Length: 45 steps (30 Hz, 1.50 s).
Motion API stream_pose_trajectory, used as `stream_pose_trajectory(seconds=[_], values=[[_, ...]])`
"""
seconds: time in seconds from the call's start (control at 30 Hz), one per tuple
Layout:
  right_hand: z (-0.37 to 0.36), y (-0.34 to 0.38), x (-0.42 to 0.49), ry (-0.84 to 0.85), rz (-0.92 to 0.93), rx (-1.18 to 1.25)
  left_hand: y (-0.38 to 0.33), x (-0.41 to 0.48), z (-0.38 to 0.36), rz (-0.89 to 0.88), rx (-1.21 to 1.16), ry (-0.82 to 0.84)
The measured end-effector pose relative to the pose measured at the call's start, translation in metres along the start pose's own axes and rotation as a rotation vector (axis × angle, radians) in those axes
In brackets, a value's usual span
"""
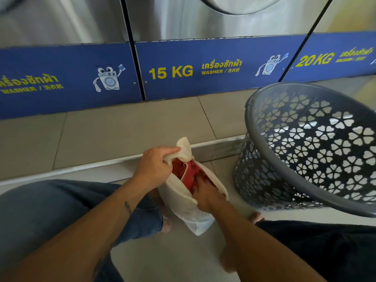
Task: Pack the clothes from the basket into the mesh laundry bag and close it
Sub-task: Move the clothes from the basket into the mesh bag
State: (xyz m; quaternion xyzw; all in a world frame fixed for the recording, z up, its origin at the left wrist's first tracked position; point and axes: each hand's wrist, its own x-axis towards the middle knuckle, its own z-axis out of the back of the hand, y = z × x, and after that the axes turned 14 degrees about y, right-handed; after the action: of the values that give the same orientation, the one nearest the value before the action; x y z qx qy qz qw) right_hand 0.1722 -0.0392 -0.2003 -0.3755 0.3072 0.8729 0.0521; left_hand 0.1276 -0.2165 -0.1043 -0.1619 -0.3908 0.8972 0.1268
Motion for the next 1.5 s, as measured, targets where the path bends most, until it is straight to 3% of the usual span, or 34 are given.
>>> stream_pose_trajectory(seconds=[0.17,0.4,0.5,0.53,0.6,0.67,0.73,0.8,0.97,1.13,1.23,1.5], values=[[0.031,-0.003,-0.010,0.098,-0.028,0.105,-0.007,-0.002,-0.004,-0.001,0.001,0.048],[0.039,0.013,-0.048,-0.188,0.229,0.193,-0.008,0.005,0.000,0.039,0.019,0.056],[0.033,0.033,-0.052,-0.421,0.417,0.058,-0.011,0.005,-0.001,0.036,0.009,0.060],[0.030,0.039,-0.049,-0.430,0.474,-0.020,-0.013,0.006,-0.001,0.036,-0.001,0.053],[0.018,0.040,-0.034,-0.320,0.504,-0.223,-0.014,0.004,0.001,0.033,-0.007,0.033],[0.002,0.027,-0.020,-0.124,0.327,-0.412,-0.012,0.001,0.002,0.035,0.004,0.023],[-0.006,0.011,-0.009,0.031,0.167,-0.463,-0.008,-0.001,0.002,0.040,0.009,0.035],[0.004,0.011,-0.005,0.089,0.122,-0.475,-0.006,-0.001,0.002,0.036,0.009,0.051],[0.046,0.041,-0.007,0.109,0.206,-0.244,-0.006,0.005,0.004,0.049,0.022,0.104],[0.079,0.035,-0.018,-0.262,0.239,0.200,-0.010,0.004,0.001,0.027,0.046,0.121],[0.099,0.031,-0.005,-0.400,0.218,0.280,-0.012,0.006,0.002,0.052,0.049,0.140],[0.097,0.041,0.042,-0.069,0.261,0.235,-0.015,0.012,-0.005,0.096,-0.024,0.364]])
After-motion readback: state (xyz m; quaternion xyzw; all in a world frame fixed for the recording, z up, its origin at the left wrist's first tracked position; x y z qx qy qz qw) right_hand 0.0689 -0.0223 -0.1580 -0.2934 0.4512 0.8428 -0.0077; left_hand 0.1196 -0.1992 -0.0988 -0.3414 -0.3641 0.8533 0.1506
